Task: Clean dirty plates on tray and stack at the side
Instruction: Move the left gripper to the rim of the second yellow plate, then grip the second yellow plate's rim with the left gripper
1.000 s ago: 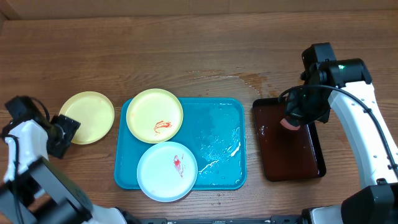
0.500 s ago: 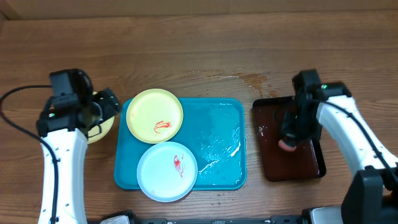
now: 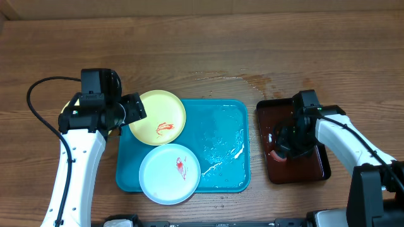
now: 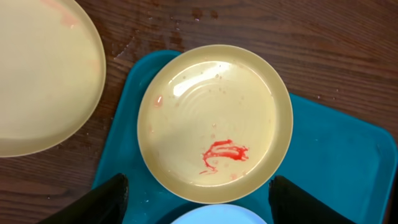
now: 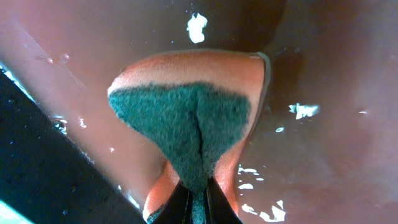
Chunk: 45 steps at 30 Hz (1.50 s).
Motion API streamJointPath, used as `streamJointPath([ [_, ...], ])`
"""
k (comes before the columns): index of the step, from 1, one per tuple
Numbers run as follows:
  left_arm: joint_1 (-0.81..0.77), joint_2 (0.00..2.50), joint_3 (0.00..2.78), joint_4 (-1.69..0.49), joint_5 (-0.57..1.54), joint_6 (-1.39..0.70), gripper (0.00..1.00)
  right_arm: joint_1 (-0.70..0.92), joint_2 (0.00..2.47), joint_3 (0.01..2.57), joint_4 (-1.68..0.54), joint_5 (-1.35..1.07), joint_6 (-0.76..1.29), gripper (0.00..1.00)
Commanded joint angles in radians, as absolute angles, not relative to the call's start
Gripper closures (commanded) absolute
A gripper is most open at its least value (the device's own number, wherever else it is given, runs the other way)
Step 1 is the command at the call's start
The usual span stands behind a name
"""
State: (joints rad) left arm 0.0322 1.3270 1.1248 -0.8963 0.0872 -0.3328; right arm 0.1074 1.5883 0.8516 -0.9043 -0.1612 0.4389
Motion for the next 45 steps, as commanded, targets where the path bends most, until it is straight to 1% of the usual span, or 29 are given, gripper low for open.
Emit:
streamJointPath([
  [1, 0.025, 1.324, 1.135, -0.9, 0.133, -0.317, 0.3, 0.113, 1.573, 0.8, -0.865, -0.175, 0.45, 0.96],
  [5, 0.023, 1.324, 1.135, -0.912, 0.132, -0.318, 0.33, 0.113, 1.573, 0.771, -0.85, -0.176, 0.449, 0.96],
  [7, 0.023, 1.324, 1.135, -0.915, 0.132, -0.318, 0.45, 0.113, 1.573, 0.78, -0.859, -0.183, 0.45, 0.96],
  [9, 0.023, 1.324, 1.135, -0.915, 0.132, -0.318, 0.66, 0.113, 1.572, 0.813, -0.891, -0.181, 0.446, 0.96],
  [10, 0.023, 1.324, 1.135, -0.915, 0.132, -0.318, 0.69, 0.113, 1.571, 0.833, -0.907, -0.179, 0.445, 0.96],
  [11, 0.023, 1.324, 1.135, -0.916, 0.132, -0.318, 0.66, 0.113, 1.57, 0.862, -0.932, -0.173, 0.442, 0.96],
  [12, 0.023, 1.324, 1.135, -0.921, 0.131, -0.318, 0.53, 0.113, 1.57, 0.894, -0.957, -0.168, 0.438, 0.96],
  [13, 0.023, 1.324, 1.135, -0.925, 0.131, -0.318, 0.34, 0.113, 1.57, 0.921, -0.978, -0.16, 0.438, 0.96],
  [14, 0.023, 1.325, 1.135, -0.928, 0.131, -0.318, 0.3, 0.113, 1.569, 0.948, -0.996, -0.15, 0.437, 0.96],
  [17, 0.024, 1.341, 1.135, -0.935, 0.152, -0.329, 0.55, 0.113, 1.569, 1.039, -1.044, -0.125, 0.437, 0.96],
  [18, 0.023, 1.36, 1.135, -0.939, 0.159, -0.329, 0.54, 0.113, 1.569, 1.073, -1.056, -0.125, 0.436, 0.96],
  [19, 0.023, 1.388, 1.135, -0.941, 0.158, -0.338, 0.45, 0.113, 1.569, 1.089, -1.061, -0.125, 0.43, 0.96],
  [25, 0.024, 1.492, 1.135, -0.911, 0.159, -0.311, 0.45, 0.113, 1.569, 1.09, -1.072, -0.125, 0.419, 0.96],
  [28, 0.027, 1.563, 1.135, -0.883, 0.158, -0.31, 0.48, 0.113, 1.569, 1.09, -1.072, -0.125, 0.415, 0.96],
  [31, 0.041, 1.601, 1.135, -0.866, 0.154, -0.321, 0.47, 0.113, 1.569, 1.09, -1.074, -0.125, 0.404, 0.96],
  [34, 0.081, 1.615, 1.135, -0.863, 0.082, -0.337, 0.42, 0.113, 1.569, 1.09, -1.095, -0.125, 0.392, 0.96],
  [45, 0.101, 1.737, 1.135, -0.84, 0.025, -0.336, 0.41, 0.113, 1.569, 1.09, -1.152, -0.125, 0.393, 0.96],
])
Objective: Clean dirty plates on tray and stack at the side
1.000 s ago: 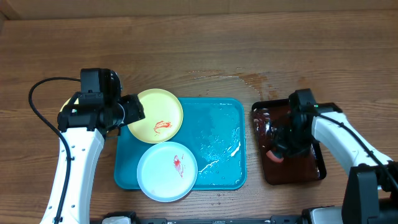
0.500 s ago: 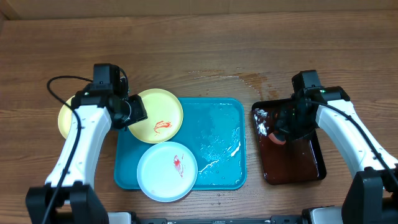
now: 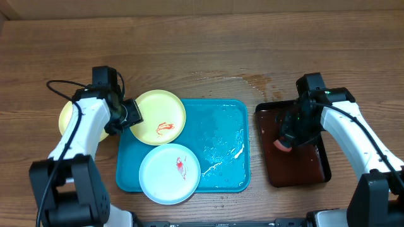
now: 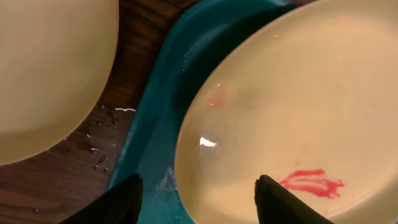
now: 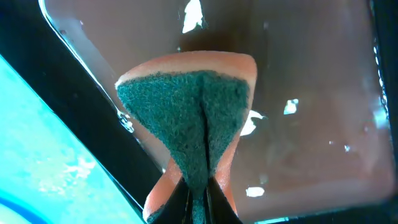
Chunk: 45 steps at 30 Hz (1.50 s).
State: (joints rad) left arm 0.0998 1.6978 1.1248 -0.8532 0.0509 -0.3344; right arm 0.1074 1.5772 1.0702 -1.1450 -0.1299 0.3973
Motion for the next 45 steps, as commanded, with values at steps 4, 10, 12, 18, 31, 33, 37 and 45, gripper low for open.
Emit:
streamJointPath([
  [4, 0.1, 1.779, 1.135, -0.802, 0.018, -0.332, 0.4, 0.113, 1.569, 1.09, -1.168, -0.125, 0.393, 0.96],
  [10, 0.096, 1.844, 1.135, -0.722, 0.028, -0.325, 0.64, 0.113, 1.569, 1.09, -1.185, -0.126, 0.393, 0.96],
  [12, 0.091, 1.847, 1.135, -0.716, 0.03, -0.323, 0.75, 0.113, 1.569, 1.09, -1.185, -0.125, 0.393, 0.96],
  [18, 0.083, 1.847, 1.135, -0.71, 0.03, -0.321, 0.96, 0.113, 1.569, 1.09, -1.184, -0.125, 0.393, 0.96],
  [31, 0.012, 1.745, 1.145, -0.729, 0.042, -0.308, 0.96, 0.113, 1.569, 1.09, -1.153, -0.121, 0.393, 0.96],
  [33, -0.022, 1.706, 1.156, -0.739, 0.043, -0.297, 0.96, 0.113, 1.569, 1.089, -1.147, -0.118, 0.394, 0.96],
  [37, -0.088, 1.658, 1.173, -0.755, 0.041, -0.291, 0.96, 0.113, 1.569, 1.083, -1.142, -0.062, 0.443, 0.96],
  [45, -0.146, 1.657, 1.182, -0.761, 0.047, -0.292, 0.96, 0.113, 1.569, 1.007, -1.071, -0.035, 0.559, 0.96],
])
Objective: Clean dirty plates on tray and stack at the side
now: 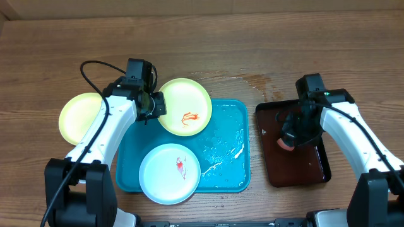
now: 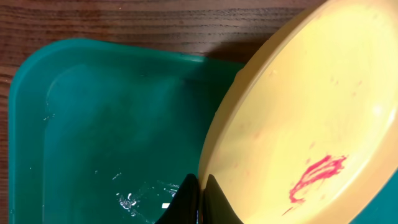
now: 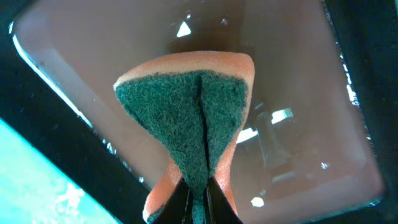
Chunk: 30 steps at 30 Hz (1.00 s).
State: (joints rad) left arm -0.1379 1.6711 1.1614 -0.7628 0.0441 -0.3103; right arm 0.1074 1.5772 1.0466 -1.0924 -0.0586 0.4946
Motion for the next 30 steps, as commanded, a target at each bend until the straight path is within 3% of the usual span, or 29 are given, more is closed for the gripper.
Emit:
streamJointPath([
  [1, -0.146, 1.657, 1.182, -0.762, 0.054, -0.291, 0.96, 0.113, 1.569, 0.994, -1.061, -0.033, 0.576, 0.96],
  [12, -0.148, 1.657, 1.182, -0.768, 0.079, -0.283, 0.96, 0.113, 1.569, 0.833, -0.916, -0.031, 0.69, 0.96],
  [30, -0.208, 1.787, 1.181, -0.776, 0.11, -0.257, 0.96, 0.113, 1.57, 0.826, -0.947, -0.031, 0.664, 0.96],
])
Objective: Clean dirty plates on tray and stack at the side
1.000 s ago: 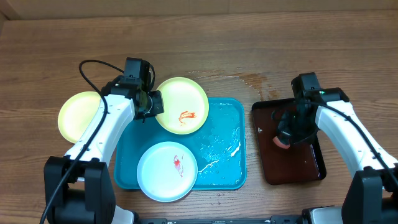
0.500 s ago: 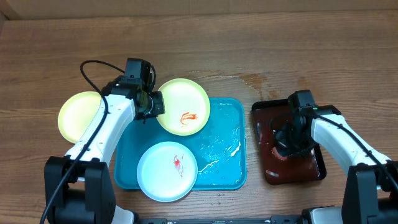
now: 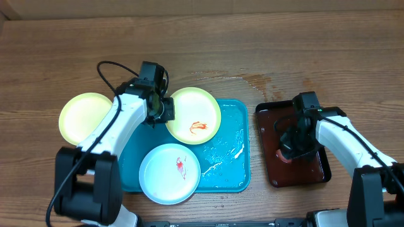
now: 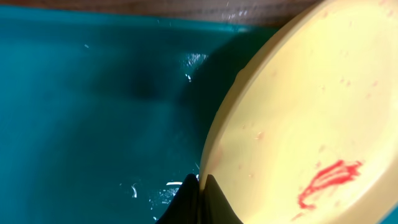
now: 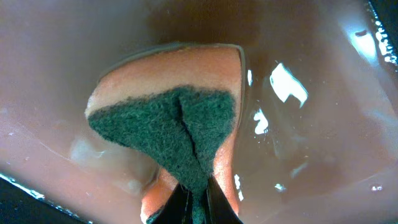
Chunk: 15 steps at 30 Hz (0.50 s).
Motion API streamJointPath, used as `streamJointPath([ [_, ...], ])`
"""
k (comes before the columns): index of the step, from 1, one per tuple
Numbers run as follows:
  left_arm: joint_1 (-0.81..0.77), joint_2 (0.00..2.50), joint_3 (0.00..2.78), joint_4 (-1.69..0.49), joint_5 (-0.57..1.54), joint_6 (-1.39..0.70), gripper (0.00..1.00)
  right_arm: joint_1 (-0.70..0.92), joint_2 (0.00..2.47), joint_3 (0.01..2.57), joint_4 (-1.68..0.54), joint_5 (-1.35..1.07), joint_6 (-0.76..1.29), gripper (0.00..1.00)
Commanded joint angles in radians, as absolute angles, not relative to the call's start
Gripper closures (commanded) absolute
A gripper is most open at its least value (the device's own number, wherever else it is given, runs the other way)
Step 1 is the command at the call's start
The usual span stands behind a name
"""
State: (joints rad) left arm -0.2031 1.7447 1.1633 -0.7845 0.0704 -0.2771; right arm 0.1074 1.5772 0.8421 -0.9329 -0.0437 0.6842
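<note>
A yellow plate (image 3: 194, 115) with a red smear (image 4: 329, 184) hangs tilted over the upper middle of the teal tray (image 3: 230, 180); my left gripper (image 3: 161, 111) is shut on its left rim (image 4: 200, 182). A white plate (image 3: 169, 173) with a red stain lies on the tray's front left. A clean yellow plate (image 3: 84, 116) lies on the table left of the tray. My right gripper (image 3: 289, 148) is shut on an orange sponge with a green scouring face (image 5: 177, 127), pressed down into the brown water of the dark basin (image 3: 323, 170).
A puddle of spilled water (image 3: 252, 81) lies on the wooden table behind the tray and basin. Water glistens on the tray's right half (image 3: 221, 142). A black cable (image 3: 110, 66) loops from my left arm.
My left gripper carried the stained yellow plate a little to the right, further over the tray. My right gripper lowered the sponge into the basin's water.
At first my left gripper hovered open over the stained yellow plate lying on the tray, with the sponge held in the basin. Then it was open at the plate's left rim. Later it was shut on that rim, plate lifted and shifted right; now it is further right.
</note>
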Motion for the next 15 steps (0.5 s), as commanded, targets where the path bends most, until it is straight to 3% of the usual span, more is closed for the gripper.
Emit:
streamJointPath([
  [1, -0.21, 1.796, 1.181, -0.773, 0.117, -0.257, 0.96, 0.113, 1.57, 0.826, -0.947, -0.031, 0.656, 0.96],
  [10, -0.231, 1.819, 1.181, -0.755, 0.124, -0.258, 0.96, 0.115, 1.562, 1.07, -1.137, 0.044, 0.55, 0.96],
  [15, -0.231, 1.819, 1.181, -0.759, 0.125, -0.258, 0.96, 0.16, 1.547, 1.196, -1.134, -0.089, 0.323, 0.96],
])
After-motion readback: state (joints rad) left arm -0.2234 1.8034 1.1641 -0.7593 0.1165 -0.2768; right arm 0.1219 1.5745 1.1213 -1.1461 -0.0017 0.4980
